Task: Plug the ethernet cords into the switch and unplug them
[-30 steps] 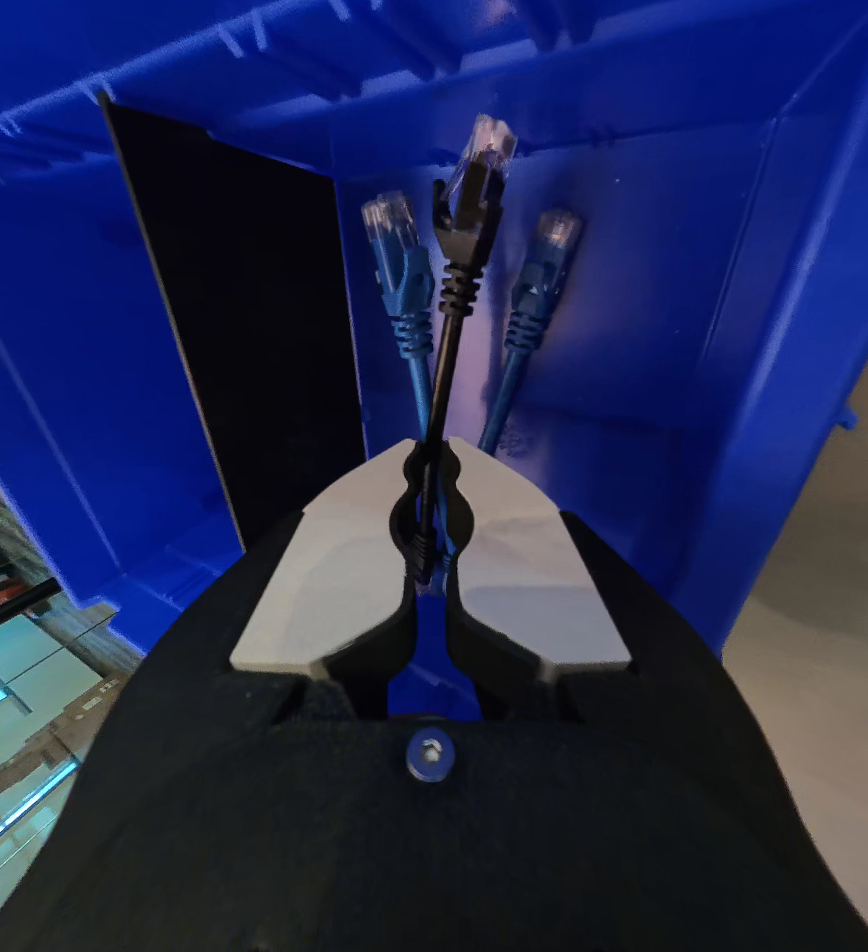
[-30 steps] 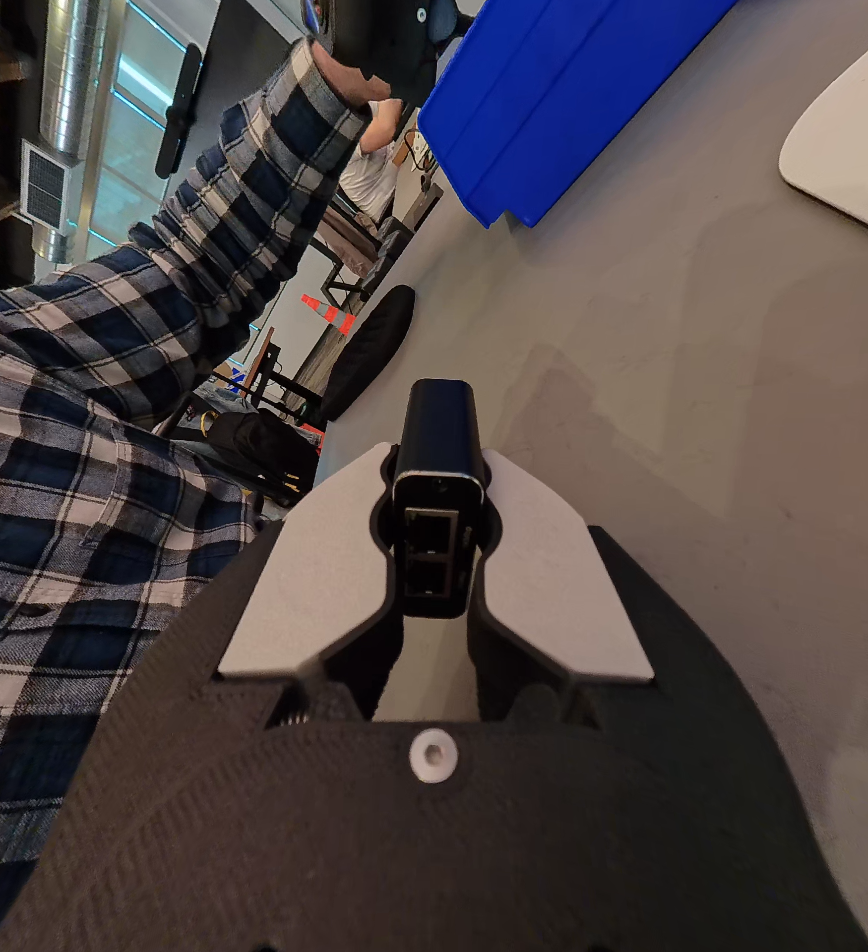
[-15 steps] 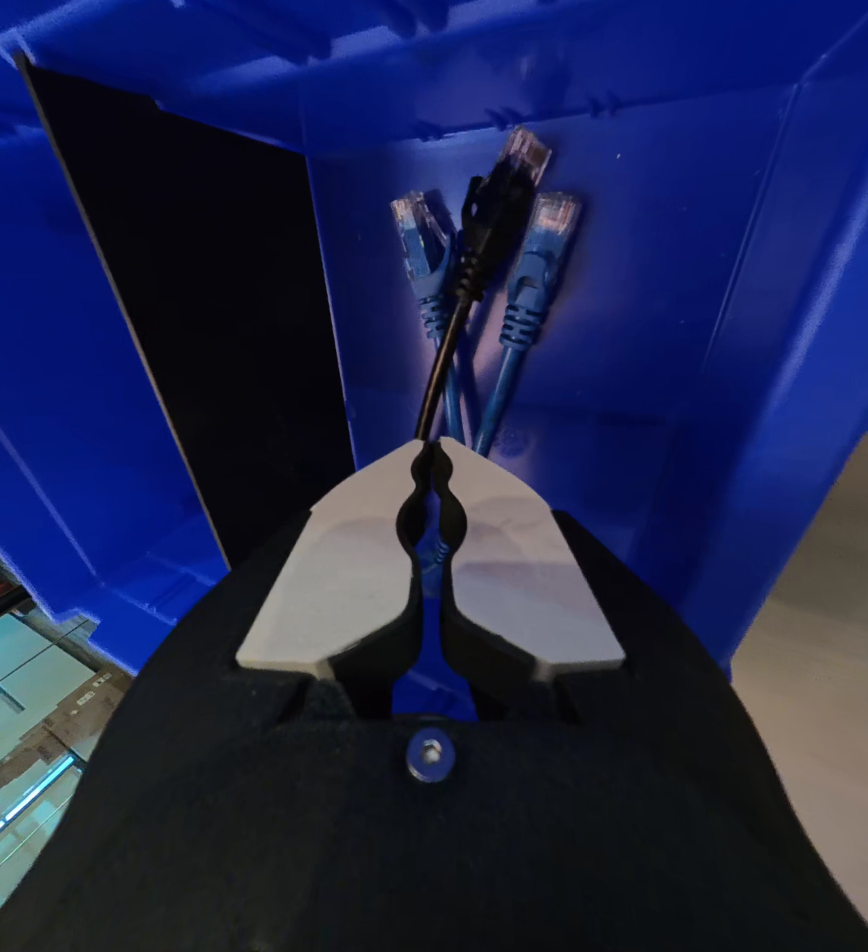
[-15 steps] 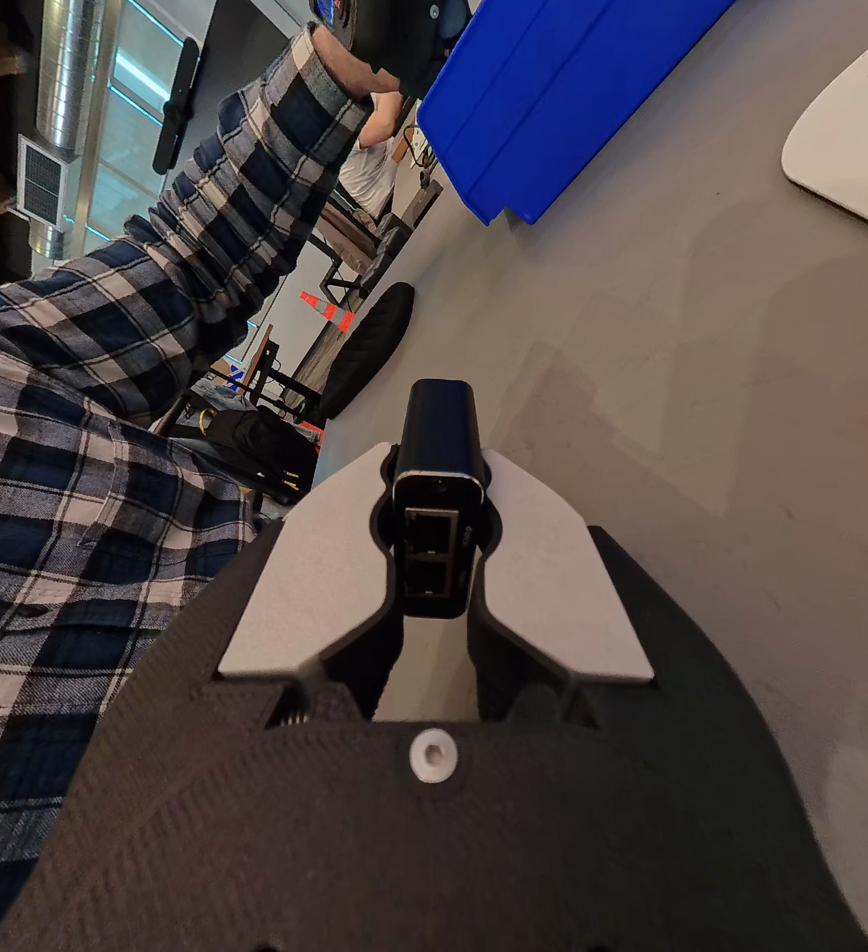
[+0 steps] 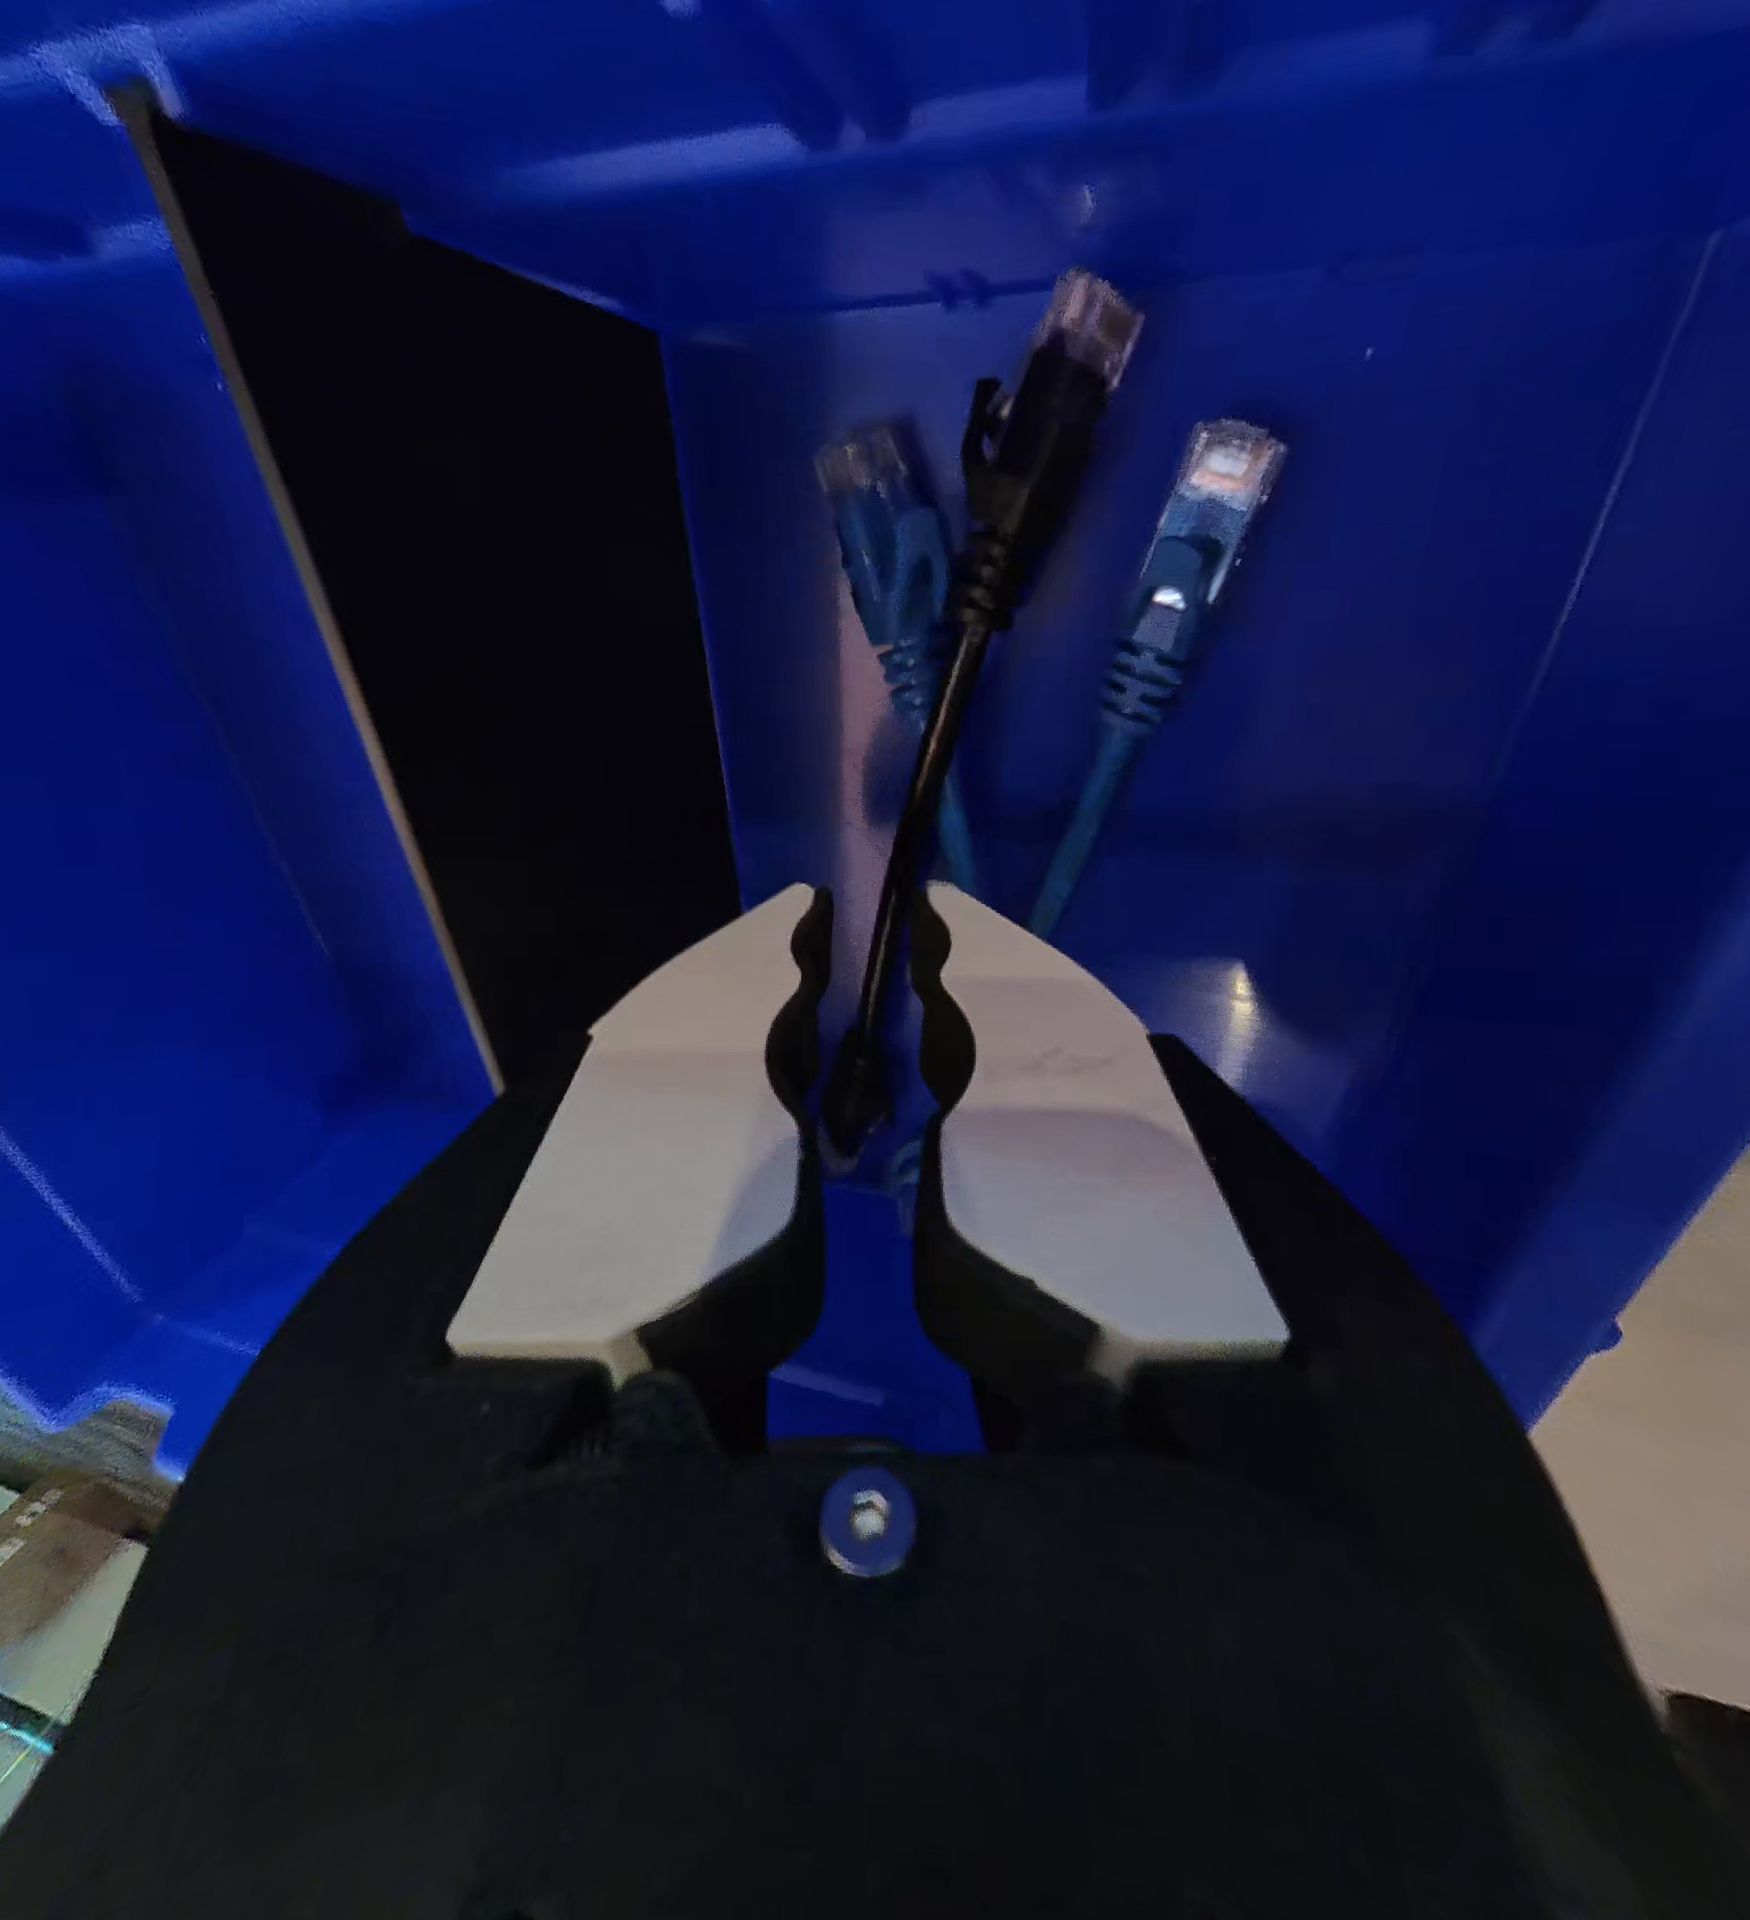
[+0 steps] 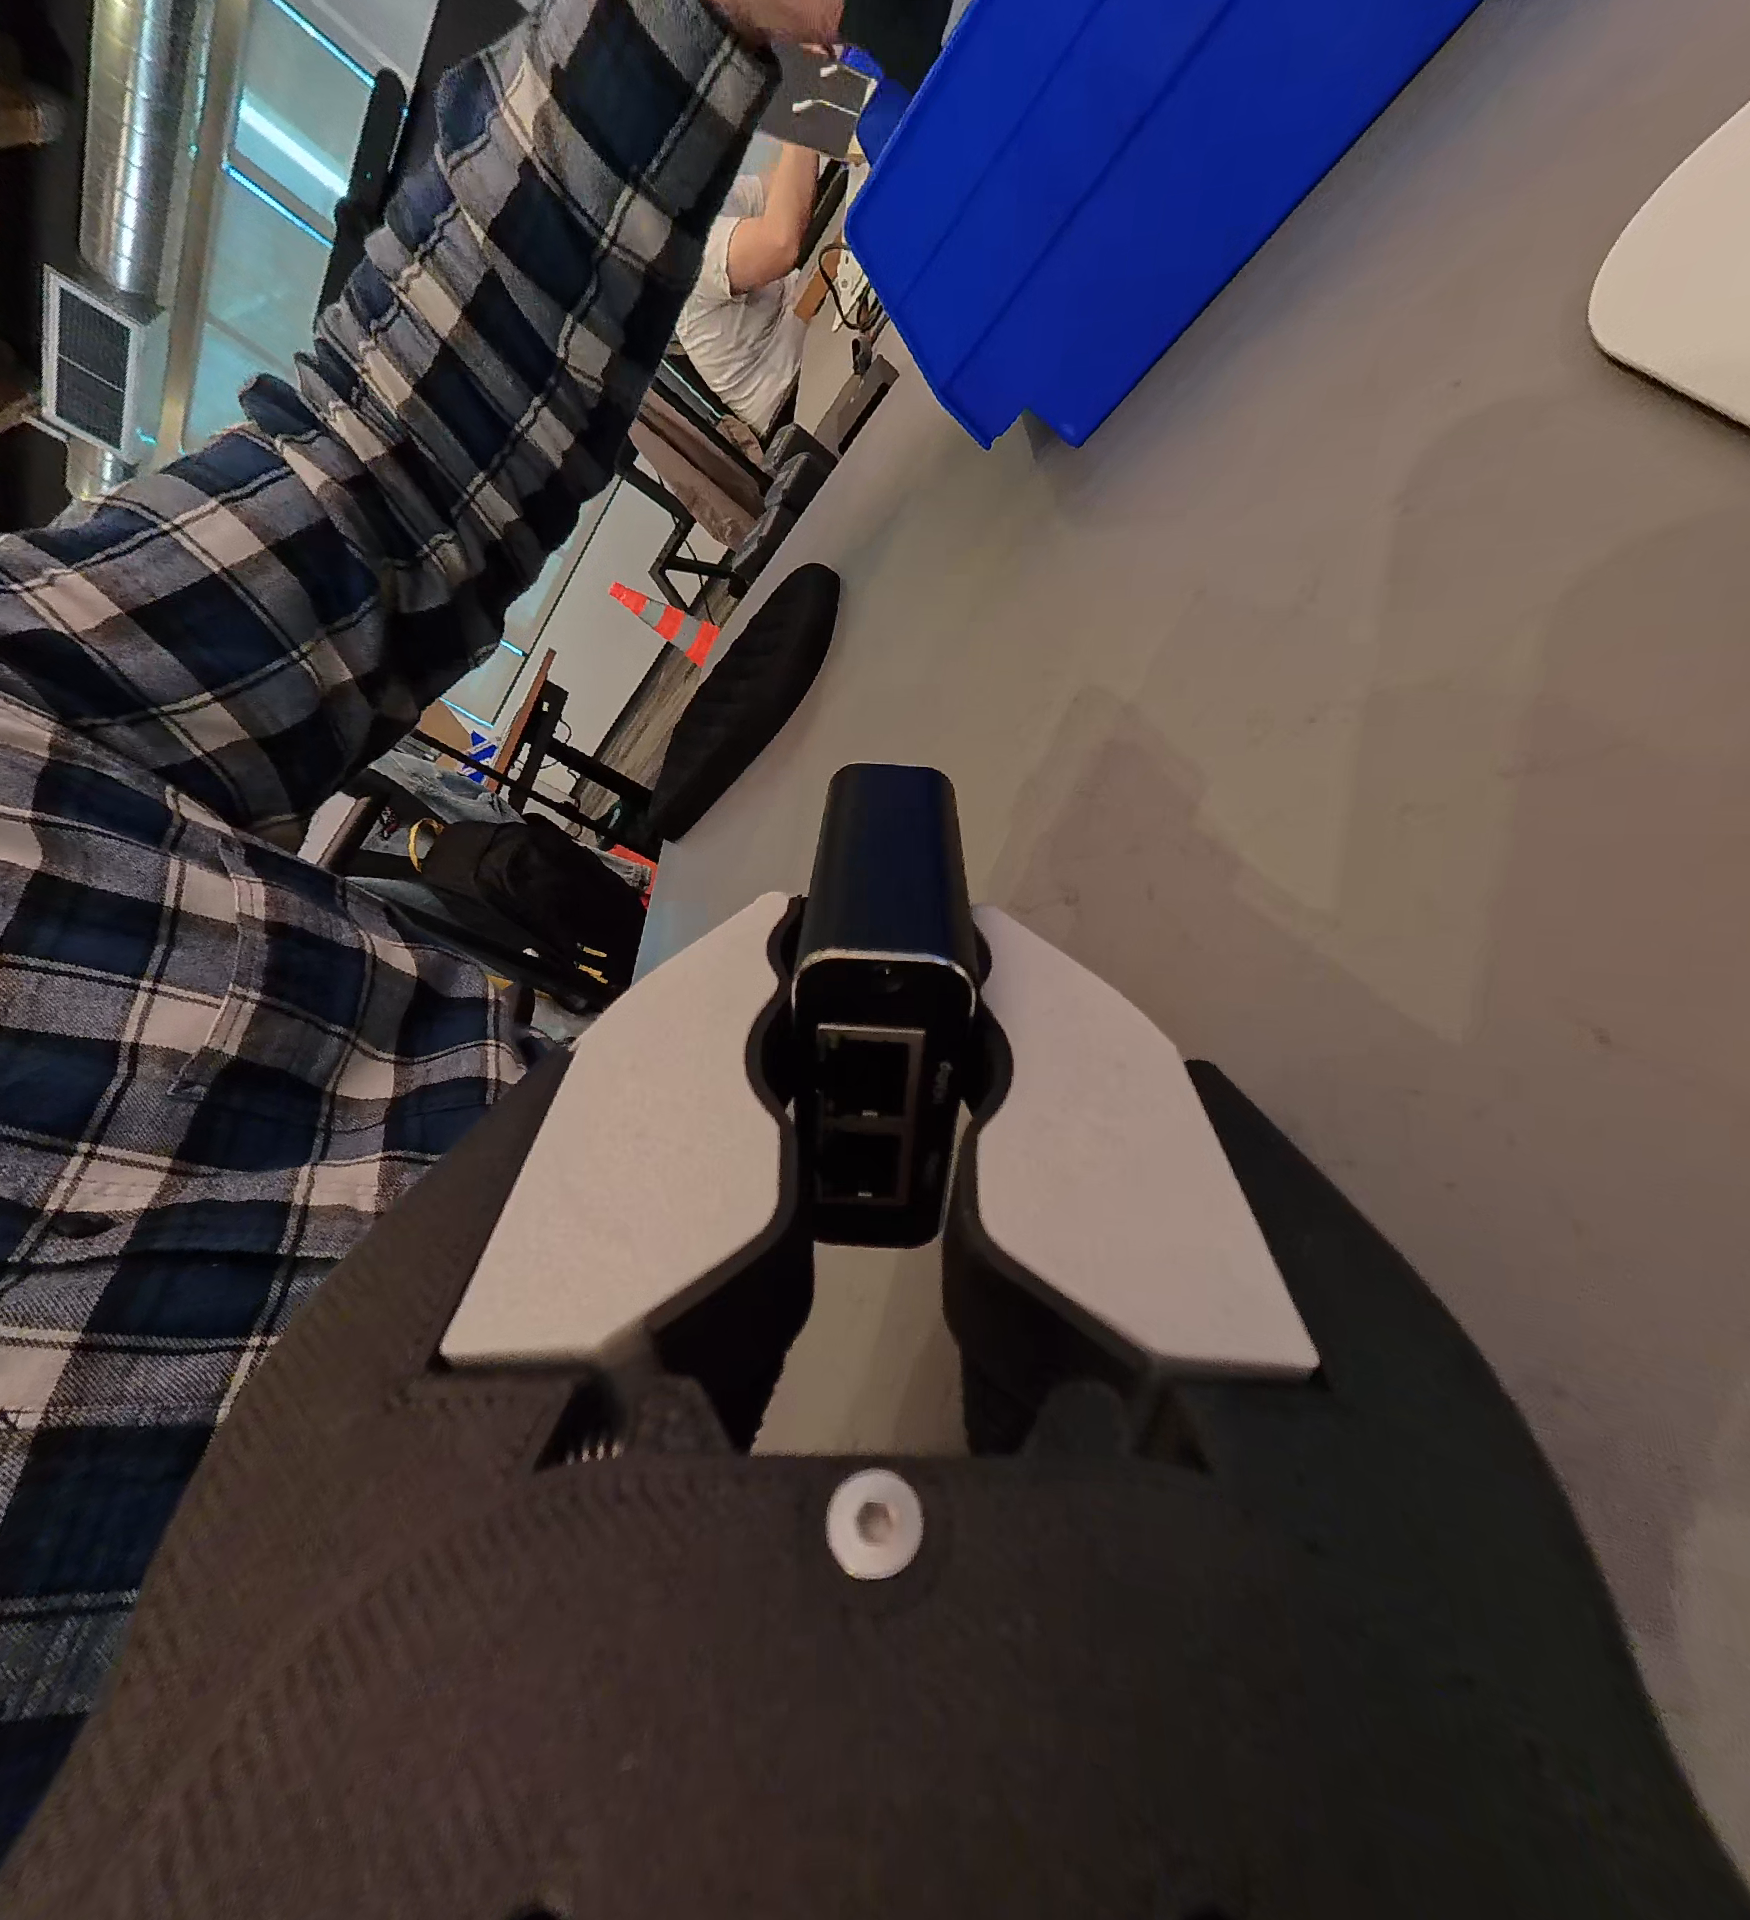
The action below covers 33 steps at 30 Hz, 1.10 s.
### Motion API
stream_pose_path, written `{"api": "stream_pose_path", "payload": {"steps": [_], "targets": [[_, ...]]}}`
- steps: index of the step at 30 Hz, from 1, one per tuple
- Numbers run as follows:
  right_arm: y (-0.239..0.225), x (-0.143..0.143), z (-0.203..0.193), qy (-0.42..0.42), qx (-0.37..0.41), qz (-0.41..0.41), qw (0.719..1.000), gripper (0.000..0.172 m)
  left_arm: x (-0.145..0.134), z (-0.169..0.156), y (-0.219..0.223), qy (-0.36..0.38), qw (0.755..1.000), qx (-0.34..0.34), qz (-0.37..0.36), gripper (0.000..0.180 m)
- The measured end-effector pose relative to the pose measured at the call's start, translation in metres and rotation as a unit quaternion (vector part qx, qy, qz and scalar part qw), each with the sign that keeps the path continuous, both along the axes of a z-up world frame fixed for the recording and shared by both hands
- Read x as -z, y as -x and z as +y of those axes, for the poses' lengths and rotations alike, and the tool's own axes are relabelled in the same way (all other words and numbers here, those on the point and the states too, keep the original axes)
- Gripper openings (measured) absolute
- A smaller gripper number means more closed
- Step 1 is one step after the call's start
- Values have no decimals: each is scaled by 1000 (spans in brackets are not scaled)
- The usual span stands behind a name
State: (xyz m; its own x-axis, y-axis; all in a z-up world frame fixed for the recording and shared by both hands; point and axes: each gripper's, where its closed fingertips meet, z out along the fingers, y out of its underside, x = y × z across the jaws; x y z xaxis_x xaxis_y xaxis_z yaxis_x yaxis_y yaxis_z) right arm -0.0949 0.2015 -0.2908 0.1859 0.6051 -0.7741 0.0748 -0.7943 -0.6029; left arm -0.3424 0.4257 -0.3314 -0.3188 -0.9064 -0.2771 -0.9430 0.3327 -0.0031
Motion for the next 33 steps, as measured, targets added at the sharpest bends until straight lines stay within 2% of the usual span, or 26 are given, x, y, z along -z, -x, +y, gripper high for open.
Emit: {"api": "stream_pose_path", "payload": {"steps": [6, 11, 13, 16, 19, 24, 28, 33], "targets": [[0, 0, 0, 1, -1, 1, 1000, 27, 2, 3, 8, 12, 999, -2, 40, 11], [0, 0, 0, 1, -2, 0, 1000, 27, 16, 2, 15, 20, 998, 1, 60, 9], [0, 0, 0, 1, -2, 0, 1000, 27, 16, 2, 11, 22, 999, -4, 47, 8], [0, 0, 0, 2, -1, 0, 1000, 27, 13, 9, 14, -15, 998, -2, 53, 6], [0, 0, 0, 2, -1, 0, 1000, 26, -3, 12, 13, -38, 998, -22, 34, 6], [0, 0, 0, 2, -2, 1, 1000, 27, -52, 6, 11, -98, 994, -45, -12, 5], [0, 0, 0, 0, -1, -1, 1000, 26, -92, -7, 11, -143, 987, -57, -50, 5], [-1, 0, 0, -5, -1, -1, 1000, 26, -127, -42, 9, -168, 980, -76, -77, 4]]}}
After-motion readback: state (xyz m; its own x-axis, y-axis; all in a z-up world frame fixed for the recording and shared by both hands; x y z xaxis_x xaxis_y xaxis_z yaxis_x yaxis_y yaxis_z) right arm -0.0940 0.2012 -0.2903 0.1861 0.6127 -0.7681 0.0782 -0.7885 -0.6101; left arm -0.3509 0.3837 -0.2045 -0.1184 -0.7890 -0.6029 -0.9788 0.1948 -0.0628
